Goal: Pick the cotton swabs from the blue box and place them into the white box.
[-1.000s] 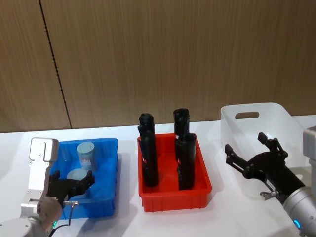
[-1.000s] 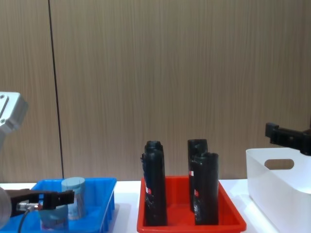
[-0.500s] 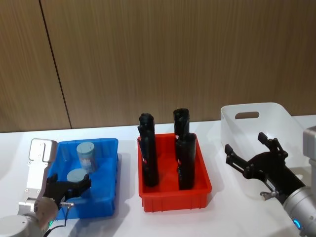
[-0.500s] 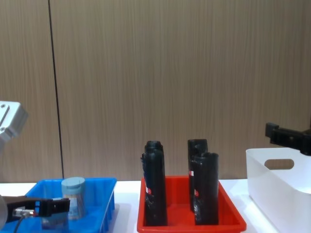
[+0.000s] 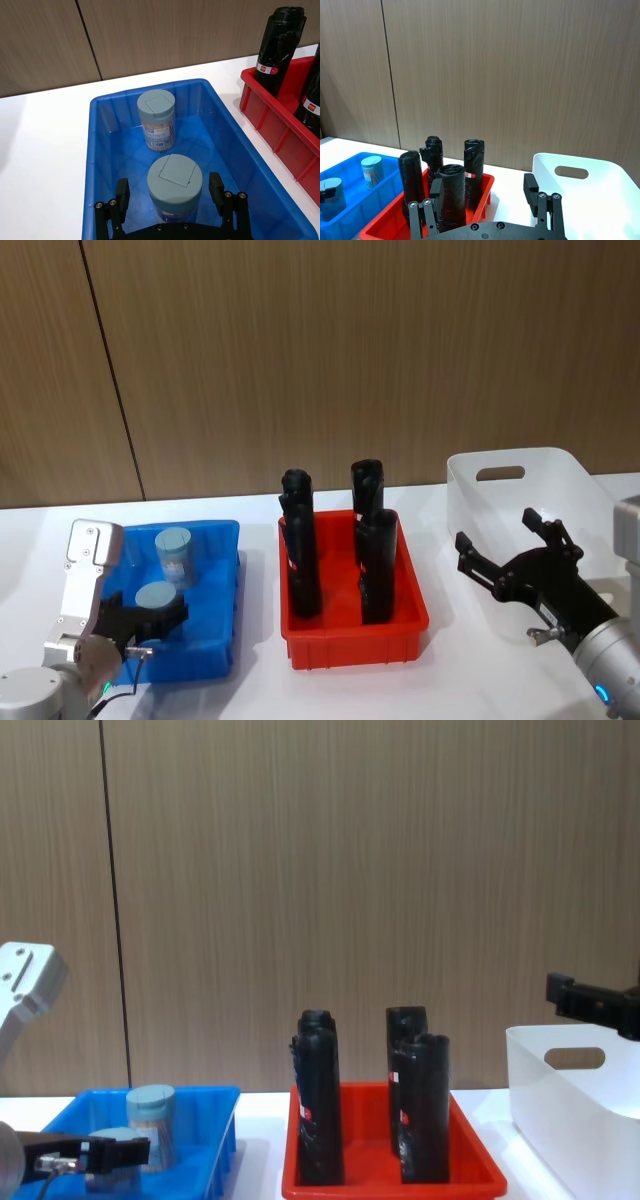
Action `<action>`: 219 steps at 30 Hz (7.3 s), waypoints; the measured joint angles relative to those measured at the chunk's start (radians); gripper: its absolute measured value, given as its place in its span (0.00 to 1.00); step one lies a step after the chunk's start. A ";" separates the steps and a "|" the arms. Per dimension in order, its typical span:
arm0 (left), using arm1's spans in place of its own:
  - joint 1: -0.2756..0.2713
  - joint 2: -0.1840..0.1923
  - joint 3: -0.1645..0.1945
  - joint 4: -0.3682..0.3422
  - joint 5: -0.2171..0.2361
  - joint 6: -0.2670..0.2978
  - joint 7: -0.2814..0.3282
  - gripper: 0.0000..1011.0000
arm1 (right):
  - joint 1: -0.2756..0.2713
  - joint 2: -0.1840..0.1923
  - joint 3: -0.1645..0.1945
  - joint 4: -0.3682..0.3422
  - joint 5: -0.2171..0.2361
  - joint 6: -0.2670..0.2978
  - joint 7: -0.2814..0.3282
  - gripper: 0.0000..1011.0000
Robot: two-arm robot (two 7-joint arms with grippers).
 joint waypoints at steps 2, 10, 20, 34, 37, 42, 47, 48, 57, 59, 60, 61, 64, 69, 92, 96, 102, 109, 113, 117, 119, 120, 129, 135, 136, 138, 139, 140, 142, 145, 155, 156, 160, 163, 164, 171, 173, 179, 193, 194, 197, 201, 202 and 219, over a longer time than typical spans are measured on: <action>-0.008 -0.004 0.000 0.013 0.004 -0.002 -0.008 0.99 | 0.000 0.000 0.000 0.000 0.000 0.000 0.000 0.99; -0.031 -0.014 -0.001 0.053 0.009 -0.013 -0.037 0.98 | 0.000 0.000 0.000 0.000 0.000 0.000 0.000 0.99; -0.058 -0.027 -0.003 0.104 0.003 -0.029 -0.083 0.69 | 0.000 0.000 0.000 0.000 0.000 0.000 0.000 0.99; -0.069 -0.037 -0.010 0.137 -0.037 -0.045 -0.108 0.66 | 0.000 0.000 0.000 0.000 0.000 0.000 0.000 0.99; -0.065 -0.036 -0.011 0.133 -0.041 -0.048 -0.108 0.66 | 0.000 0.000 0.000 0.000 0.000 0.000 0.000 0.99; -0.055 -0.032 -0.013 0.107 -0.040 -0.052 -0.105 0.66 | 0.000 0.000 0.000 0.000 0.000 0.000 0.000 0.99; -0.042 -0.022 -0.018 0.050 -0.023 -0.059 -0.098 0.66 | 0.000 0.000 0.000 0.000 0.000 0.000 0.000 0.99; -0.040 -0.020 -0.019 0.038 -0.020 -0.060 -0.097 0.66 | 0.000 0.000 0.000 0.000 0.000 0.000 0.000 0.99; -0.025 0.003 -0.027 -0.098 0.041 -0.059 -0.097 0.66 | 0.000 0.000 0.000 0.000 0.000 0.000 0.000 0.99; -0.024 0.007 -0.027 -0.126 0.058 -0.058 -0.108 0.66 | 0.000 0.000 0.000 0.000 0.000 0.000 0.000 0.99; -0.024 0.009 -0.028 -0.134 0.061 -0.058 -0.111 0.66 | 0.000 0.000 0.000 0.000 0.000 0.000 0.000 0.99; -0.024 0.010 -0.028 -0.142 0.068 -0.058 -0.117 0.66 | 0.000 0.000 0.000 0.000 0.000 0.000 0.000 0.99; -0.024 0.015 -0.028 -0.174 0.086 -0.060 -0.139 0.66 | 0.000 0.000 0.000 0.000 0.000 0.000 0.000 0.99; -0.028 0.021 -0.028 -0.217 0.109 -0.076 -0.190 0.66 | 0.000 0.000 0.000 0.000 0.000 0.000 0.000 0.99; -0.079 0.026 -0.017 -0.269 0.126 -0.175 -0.490 0.66 | 0.000 0.000 0.000 0.000 0.000 0.000 0.000 0.99; -0.093 0.023 -0.014 -0.260 0.119 -0.189 -0.550 0.66 | 0.000 0.000 0.000 0.000 0.000 0.000 0.000 0.99; -0.116 0.016 -0.008 -0.239 0.103 -0.210 -0.647 0.66 | 0.000 0.000 0.000 0.000 0.000 0.000 0.000 0.99; -0.146 0.006 0.000 -0.207 0.076 -0.219 -0.754 0.66 | 0.000 0.000 0.000 0.000 0.000 0.000 0.000 0.99; -0.162 0.001 0.004 -0.189 0.058 -0.214 -0.811 0.66 | 0.000 0.000 0.000 0.000 0.000 0.000 0.000 0.99; -0.180 -0.005 0.008 -0.171 0.035 -0.194 -0.866 0.66 | 0.000 0.000 0.000 0.000 0.000 0.000 0.000 0.99; -0.184 -0.006 0.009 -0.165 0.029 -0.187 -0.880 0.66 | 0.000 0.000 0.000 0.000 0.000 0.000 0.000 0.99; -0.187 -0.007 0.010 -0.163 0.026 -0.184 -0.887 0.66 | 0.000 0.000 0.000 0.000 0.000 0.000 0.000 0.99; -0.209 -0.011 0.015 -0.140 -0.006 -0.162 -0.944 0.66 | 0.000 0.000 0.000 0.000 0.000 0.000 0.000 0.99; -0.217 -0.012 0.017 -0.133 -0.024 -0.160 -0.960 0.66 | 0.000 0.000 0.000 0.000 0.000 0.000 0.000 0.99; -0.217 -0.011 0.017 -0.133 -0.027 -0.160 -0.960 0.66 | 0.000 0.000 0.000 0.000 0.000 0.000 0.000 0.99; -0.217 -0.011 0.017 -0.133 -0.028 -0.160 -0.960 0.66 | 0.000 0.000 0.000 0.000 0.000 0.000 0.000 0.99; -0.217 -0.010 0.018 -0.133 -0.029 -0.160 -0.959 0.66 | 0.000 0.000 0.000 0.000 0.000 0.000 0.000 0.99; -0.217 -0.009 0.018 -0.134 -0.032 -0.161 -0.956 0.66 | 0.000 0.000 0.000 0.000 0.000 0.000 0.000 0.99; -0.217 -0.008 0.018 -0.135 -0.034 -0.162 -0.954 0.66 | 0.000 0.000 0.000 0.000 0.000 0.000 0.000 0.99; -0.217 -0.005 0.017 -0.137 -0.042 -0.166 -0.949 0.66 | 0.000 0.000 0.000 0.000 0.000 0.000 0.000 0.99; -0.216 0.003 0.014 -0.138 -0.065 -0.178 -0.939 0.66 | 0.000 0.000 0.000 0.000 0.000 0.000 0.000 0.99; -0.216 0.004 0.014 -0.138 -0.065 -0.178 -0.939 0.66 | 0.000 0.000 0.000 0.000 0.000 0.000 0.000 0.99; -0.216 0.005 0.016 -0.139 -0.065 -0.178 -0.938 0.66 | 0.000 0.000 0.000 0.000 0.000 0.000 0.000 0.99; -0.217 0.006 0.018 -0.139 -0.066 -0.178 -0.937 0.66 | 0.000 0.000 0.000 0.000 0.000 0.000 0.000 0.99; -0.217 0.006 0.019 -0.139 -0.066 -0.178 -0.937 0.66 | 0.000 0.000 0.000 0.000 0.000 0.000 0.000 0.99; -0.218 0.007 0.022 -0.139 -0.067 -0.178 -0.936 0.66 | 0.000 0.000 0.000 0.000 0.000 0.000 0.000 0.99; -0.218 0.007 0.023 -0.138 -0.068 -0.179 -0.936 0.66 | 0.000 0.000 0.000 0.000 0.000 0.000 0.000 0.99; -0.219 0.008 0.024 -0.138 -0.068 -0.179 -0.935 0.66 | 0.000 0.000 0.000 0.000 0.000 0.000 0.000 0.99; -0.219 0.008 0.025 -0.137 -0.069 -0.180 -0.935 0.66 | 0.007 0.014 0.006 0.000 -0.012 -0.024 0.067 0.99; -0.219 0.008 0.025 -0.137 -0.069 -0.180 -0.935 0.66 | 0.010 0.018 0.008 0.000 -0.015 -0.027 0.085 0.99; -0.219 0.008 0.026 -0.137 -0.069 -0.180 -0.935 0.66 | 0.015 0.024 0.010 0.000 -0.016 -0.030 0.111 0.99; -0.219 0.009 0.026 -0.137 -0.069 -0.180 -0.935 0.66 | 0.025 0.035 0.015 0.001 -0.017 -0.035 0.161 0.99; -0.219 0.009 0.026 -0.137 -0.069 -0.180 -0.935 0.66 | 0.029 0.040 0.016 0.002 -0.017 -0.036 0.183 0.99; -0.219 0.009 0.026 -0.137 -0.069 -0.180 -0.935 0.66 | 0.117 0.073 0.026 0.022 -0.008 -0.015 0.456 0.99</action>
